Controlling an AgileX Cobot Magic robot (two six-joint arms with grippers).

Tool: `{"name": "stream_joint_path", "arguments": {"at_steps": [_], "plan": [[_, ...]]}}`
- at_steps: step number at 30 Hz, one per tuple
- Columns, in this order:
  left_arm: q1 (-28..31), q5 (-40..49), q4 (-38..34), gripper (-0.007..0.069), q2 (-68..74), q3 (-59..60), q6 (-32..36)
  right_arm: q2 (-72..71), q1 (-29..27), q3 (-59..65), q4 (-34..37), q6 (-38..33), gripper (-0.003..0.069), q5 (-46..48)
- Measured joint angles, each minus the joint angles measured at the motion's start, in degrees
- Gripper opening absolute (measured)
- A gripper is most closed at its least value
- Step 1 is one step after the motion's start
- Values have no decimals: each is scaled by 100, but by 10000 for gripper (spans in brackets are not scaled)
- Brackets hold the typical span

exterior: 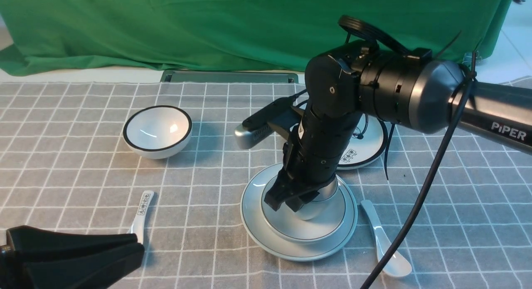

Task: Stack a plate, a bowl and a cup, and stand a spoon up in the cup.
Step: Use the right arm to put the blue teacup into the blue rice bowl in the middle, then use the right arm to grab a blue soup spoon

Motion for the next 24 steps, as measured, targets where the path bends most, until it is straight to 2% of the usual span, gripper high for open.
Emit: {"name": "stream_joint_path", "arguments": {"at_steps": [4,6,10,16,18,21,22,24], "plan": [[0,0,0,9,0,0,-8,0,0,-42,6,23,370,18],[0,0,0,9,0,0,-8,8,0,-148,6,23,419,90],[0,33,0,9,0,0,-15,-36,0,-453,2,107,468,359],[0,65,0,9,0,0,-15,-691,0,-729,-37,119,469,1246],[0,65,0,9,0,0,-15,-867,0,-717,-87,125,456,1246],[0,72,0,9,0,0,-20,-1443,0,-434,-491,188,402,1249],[0,72,0,9,0,0,-20,-1768,-19,-164,-916,369,367,1249],[0,72,0,9,0,0,-20,-2040,-134,219,-1320,589,345,1249]]}}
